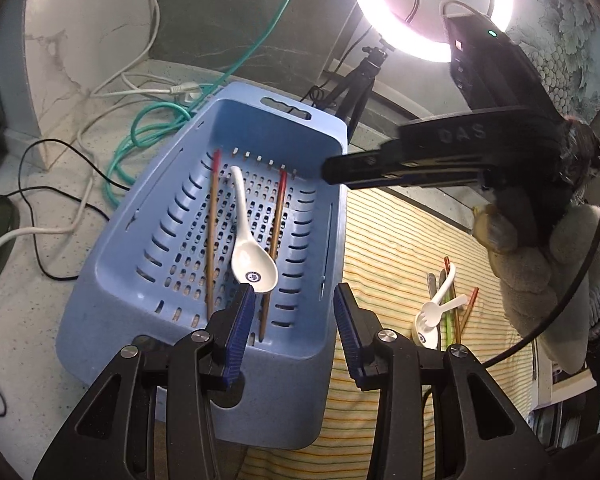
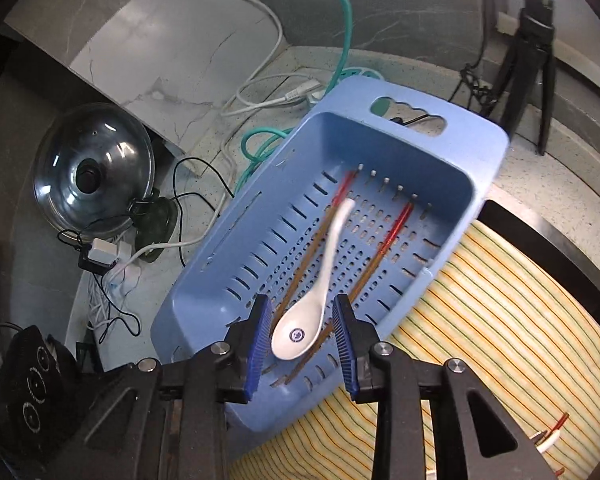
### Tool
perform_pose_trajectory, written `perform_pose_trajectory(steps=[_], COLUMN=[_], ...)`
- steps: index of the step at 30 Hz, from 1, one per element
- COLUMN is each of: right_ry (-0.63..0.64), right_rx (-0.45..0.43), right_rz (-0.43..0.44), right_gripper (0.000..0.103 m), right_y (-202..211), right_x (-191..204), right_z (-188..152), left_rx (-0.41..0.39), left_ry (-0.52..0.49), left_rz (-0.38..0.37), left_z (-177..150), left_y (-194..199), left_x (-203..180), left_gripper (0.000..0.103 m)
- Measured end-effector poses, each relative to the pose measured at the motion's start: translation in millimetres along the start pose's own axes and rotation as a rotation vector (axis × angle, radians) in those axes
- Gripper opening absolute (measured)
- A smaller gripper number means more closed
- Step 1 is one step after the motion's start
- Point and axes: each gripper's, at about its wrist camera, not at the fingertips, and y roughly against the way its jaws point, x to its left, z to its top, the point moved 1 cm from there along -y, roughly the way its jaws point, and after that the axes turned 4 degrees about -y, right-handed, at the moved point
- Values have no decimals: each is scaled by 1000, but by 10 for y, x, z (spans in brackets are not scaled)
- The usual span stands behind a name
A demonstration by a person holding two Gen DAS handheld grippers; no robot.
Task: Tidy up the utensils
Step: 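Move both tools back over the remaining utensils on the cloth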
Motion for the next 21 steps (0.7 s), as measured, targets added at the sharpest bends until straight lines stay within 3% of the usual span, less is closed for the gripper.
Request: perform_pose_trajectory(steps=[8,13,16,21], right_ry=[-72,-164,-221,-323], right_rx=[-126,-216,-239,-255], right_rz=[-9,-24,-44,-121], right_gripper=[31,34,50,51], right_y=[678,1080,1242,1395], right_x=[-432,-874,-1129,-1466], right_z=[-392,-757,-974,-1356], left_rx=[-19,22,60,107], left_ry=[-52,-132,-180,-272], left_rz=[-30,-70,-102,-134], left_z=[31,-5,-36,-117], left_y=[-2,-110,-199,-303], left_x=[-180,-446,-611,-894], left_gripper=[38,38,38,38])
